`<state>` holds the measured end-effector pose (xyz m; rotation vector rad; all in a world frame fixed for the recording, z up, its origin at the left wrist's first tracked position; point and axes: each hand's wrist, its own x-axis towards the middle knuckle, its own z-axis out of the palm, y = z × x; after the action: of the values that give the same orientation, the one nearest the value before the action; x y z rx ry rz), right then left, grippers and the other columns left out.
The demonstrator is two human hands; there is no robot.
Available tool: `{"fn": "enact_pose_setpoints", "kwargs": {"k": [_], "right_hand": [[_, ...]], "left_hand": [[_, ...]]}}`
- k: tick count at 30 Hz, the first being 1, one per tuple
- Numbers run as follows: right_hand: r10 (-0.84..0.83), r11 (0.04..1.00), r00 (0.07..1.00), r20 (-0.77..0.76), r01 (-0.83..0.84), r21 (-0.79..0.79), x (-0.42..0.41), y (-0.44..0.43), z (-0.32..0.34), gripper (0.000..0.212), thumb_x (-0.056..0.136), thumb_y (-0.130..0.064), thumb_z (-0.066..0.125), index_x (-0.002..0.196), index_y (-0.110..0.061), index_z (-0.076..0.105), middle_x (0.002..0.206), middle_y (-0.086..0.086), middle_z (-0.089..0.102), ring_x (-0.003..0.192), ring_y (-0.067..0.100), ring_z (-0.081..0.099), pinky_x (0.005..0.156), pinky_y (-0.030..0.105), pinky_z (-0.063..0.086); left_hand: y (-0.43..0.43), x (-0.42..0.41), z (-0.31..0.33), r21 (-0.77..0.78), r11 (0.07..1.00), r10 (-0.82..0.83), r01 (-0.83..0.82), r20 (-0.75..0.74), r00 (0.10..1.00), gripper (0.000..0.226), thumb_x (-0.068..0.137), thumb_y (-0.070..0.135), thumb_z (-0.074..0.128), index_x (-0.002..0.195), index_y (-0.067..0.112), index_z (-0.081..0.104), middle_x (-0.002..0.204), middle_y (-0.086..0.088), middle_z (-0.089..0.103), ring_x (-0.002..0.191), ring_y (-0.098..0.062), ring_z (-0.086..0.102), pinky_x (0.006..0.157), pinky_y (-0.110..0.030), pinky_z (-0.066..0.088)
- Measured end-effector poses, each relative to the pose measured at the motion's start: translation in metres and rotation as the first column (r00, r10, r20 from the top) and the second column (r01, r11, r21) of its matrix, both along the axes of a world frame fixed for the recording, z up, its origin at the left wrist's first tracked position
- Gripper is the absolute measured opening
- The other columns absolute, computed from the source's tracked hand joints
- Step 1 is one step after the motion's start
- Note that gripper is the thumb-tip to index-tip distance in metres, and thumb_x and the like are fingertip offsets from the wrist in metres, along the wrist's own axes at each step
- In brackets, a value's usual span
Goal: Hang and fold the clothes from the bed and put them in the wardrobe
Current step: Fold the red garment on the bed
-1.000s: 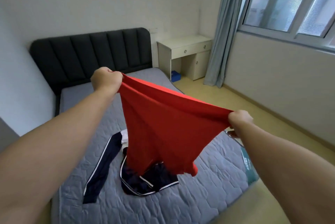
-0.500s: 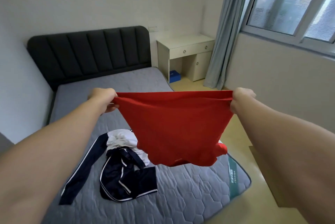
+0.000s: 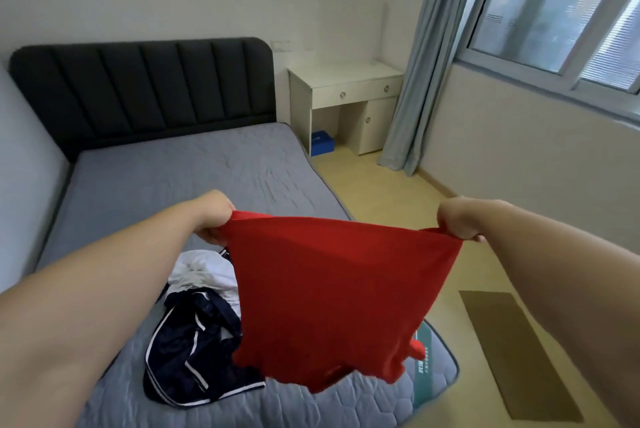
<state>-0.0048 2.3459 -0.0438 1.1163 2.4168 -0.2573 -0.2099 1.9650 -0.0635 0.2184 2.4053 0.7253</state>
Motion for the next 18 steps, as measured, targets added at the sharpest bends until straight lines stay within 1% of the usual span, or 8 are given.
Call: {"fn": "enact_pose_setpoints", "kwargs": {"k": [3,5,8,10,13,14,16,18], "right_hand": [[0.108,0.986,0.987,0.12,-0.091,-0.142,-0.022,0.052,-0.012,0.018,0.094,0.004,0.042,0.096,-0.002,0.059,0.054,0.009,0.048,0.037,0.018,0.044,0.041,0.024,0.041],[0.148,0.984,0.984,0.1,-0.136,-0.115,-0.035,0.085,-0.026,0.019,0.095,0.001,0.041,0.099,0.0,0.06,0.057,0.011,0.048,0.038,0.019,0.044,0.041,0.024,0.042],[0.19,0.969,0.977,0.101,-0.17,-0.179,-0.055,0.126,-0.047,0.016,0.094,-0.004,0.047,0.099,0.001,0.062,0.065,0.011,0.053,0.035,0.019,0.051,0.041,0.026,0.048],[0.234,0.963,0.971,-0.035,-0.237,-0.128,-0.071,0.149,-0.049,0.015,0.094,-0.008,0.051,0.1,-0.003,0.063,0.071,0.01,0.062,0.044,0.02,0.059,0.044,0.03,0.053],[0.44,0.897,0.84,-0.318,-0.398,0.191,-0.099,0.173,-0.043,0.02,0.089,-0.009,0.047,0.101,-0.016,0.063,0.084,0.008,0.065,0.071,0.028,0.066,0.064,0.038,0.059],[0.437,0.899,0.817,-0.376,-0.394,0.189,-0.108,0.177,-0.041,0.023,0.088,-0.006,0.046,0.101,-0.016,0.063,0.085,0.008,0.065,0.072,0.03,0.066,0.065,0.039,0.058],[0.354,0.928,0.873,-0.335,-0.373,0.008,-0.121,0.183,-0.038,0.028,0.091,0.002,0.041,0.1,-0.009,0.065,0.078,0.012,0.07,0.061,0.028,0.069,0.055,0.035,0.058],[0.303,0.916,0.939,-0.161,-0.334,-0.221,-0.123,0.187,-0.036,0.036,0.094,0.004,0.032,0.102,-0.004,0.067,0.071,0.016,0.069,0.049,0.024,0.06,0.042,0.026,0.047]], "left_hand": [[0.013,-0.002,-0.024,-0.026,0.999,0.024,-0.024,0.012,1.0,0.046,0.079,-0.011,0.03,0.096,-0.006,0.073,0.087,-0.029,0.073,0.059,-0.027,0.07,0.052,-0.028,0.055],[0.019,-0.005,-0.042,0.038,0.99,0.141,-0.139,-0.055,0.988,0.055,0.079,-0.013,0.024,0.09,0.002,0.076,0.082,-0.029,0.072,0.057,-0.028,0.07,0.049,-0.027,0.054],[0.031,0.0,-0.06,0.02,0.971,0.24,-0.239,-0.049,0.97,0.06,0.081,-0.015,0.021,0.086,0.008,0.076,0.074,-0.022,0.074,0.057,-0.031,0.071,0.045,-0.028,0.054],[0.037,0.003,-0.066,0.062,0.928,0.374,-0.369,-0.119,0.92,0.057,0.082,-0.016,0.025,0.085,0.01,0.076,0.069,-0.019,0.073,0.054,-0.029,0.071,0.044,-0.028,0.054],[0.047,0.011,-0.061,0.085,0.895,0.445,-0.438,-0.106,0.889,0.054,0.086,-0.018,0.028,0.088,0.01,0.074,0.069,-0.016,0.074,0.053,-0.026,0.071,0.04,-0.027,0.053],[0.05,0.015,-0.059,0.09,0.894,0.446,-0.439,-0.083,0.891,0.053,0.086,-0.019,0.029,0.089,0.01,0.074,0.07,-0.015,0.075,0.054,-0.026,0.072,0.04,-0.026,0.053],[0.052,0.02,-0.056,0.103,0.888,0.455,-0.449,-0.048,0.889,0.052,0.087,-0.02,0.032,0.09,0.011,0.074,0.072,-0.014,0.075,0.059,-0.026,0.073,0.044,-0.027,0.054],[0.054,0.025,-0.056,0.074,0.912,0.404,-0.403,0.003,0.915,0.048,0.087,-0.018,0.039,0.089,0.012,0.076,0.074,-0.014,0.076,0.064,-0.027,0.075,0.049,-0.028,0.056]]}}
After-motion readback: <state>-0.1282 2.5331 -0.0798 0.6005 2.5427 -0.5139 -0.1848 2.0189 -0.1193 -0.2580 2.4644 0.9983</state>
